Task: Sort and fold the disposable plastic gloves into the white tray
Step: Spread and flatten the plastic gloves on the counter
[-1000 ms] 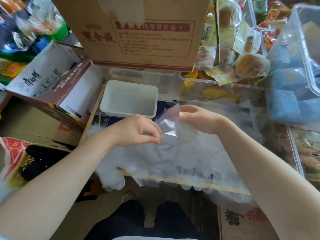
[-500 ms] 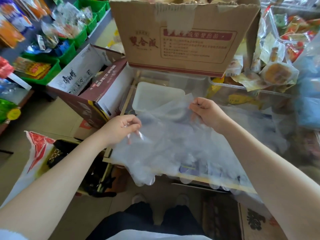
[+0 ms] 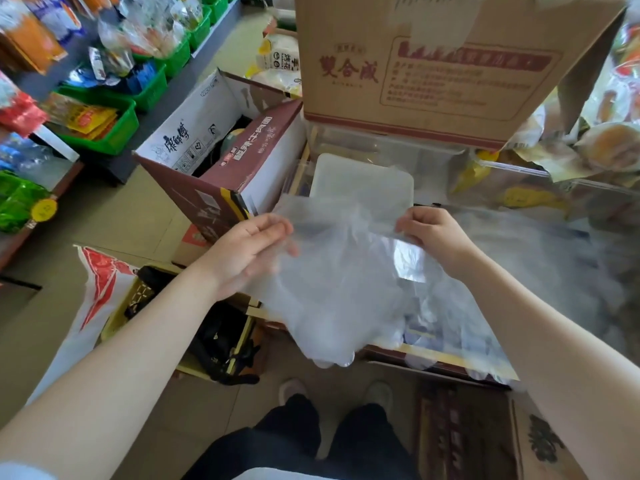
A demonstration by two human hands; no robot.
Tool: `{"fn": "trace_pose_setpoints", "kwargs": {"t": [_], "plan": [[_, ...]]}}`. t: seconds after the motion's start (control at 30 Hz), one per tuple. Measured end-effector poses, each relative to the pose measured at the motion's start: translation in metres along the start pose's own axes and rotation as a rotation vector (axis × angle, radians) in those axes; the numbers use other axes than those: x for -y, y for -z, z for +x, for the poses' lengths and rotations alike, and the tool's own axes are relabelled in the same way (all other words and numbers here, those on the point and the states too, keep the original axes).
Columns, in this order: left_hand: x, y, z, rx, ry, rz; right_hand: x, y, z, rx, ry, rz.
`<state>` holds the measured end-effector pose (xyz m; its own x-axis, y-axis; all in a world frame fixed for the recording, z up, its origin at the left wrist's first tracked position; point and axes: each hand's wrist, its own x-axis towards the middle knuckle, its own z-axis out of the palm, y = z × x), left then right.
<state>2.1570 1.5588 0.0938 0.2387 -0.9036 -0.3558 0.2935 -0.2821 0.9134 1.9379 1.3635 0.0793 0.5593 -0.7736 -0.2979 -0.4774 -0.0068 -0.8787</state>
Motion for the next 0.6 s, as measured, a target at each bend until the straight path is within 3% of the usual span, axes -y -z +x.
{"fn": "trace_pose_setpoints", "kwargs": {"t": [0.13, 0.4, 0.6], "plan": [[0.033, 0.017, 0.009, -0.118, 0.171, 0.367, -0.006, -0.007, 0.0, -0.044, -0.003, -0.043], [0.063, 0.032, 0.025, -0.116, 0.214, 0.572, -0.028, -0.016, -0.001, -0.126, 0.042, -0.317], [0.022, -0.004, 0.022, 0.063, -0.054, 0.58, -0.026, -0.006, -0.005, -0.304, 0.014, -0.289]]}}
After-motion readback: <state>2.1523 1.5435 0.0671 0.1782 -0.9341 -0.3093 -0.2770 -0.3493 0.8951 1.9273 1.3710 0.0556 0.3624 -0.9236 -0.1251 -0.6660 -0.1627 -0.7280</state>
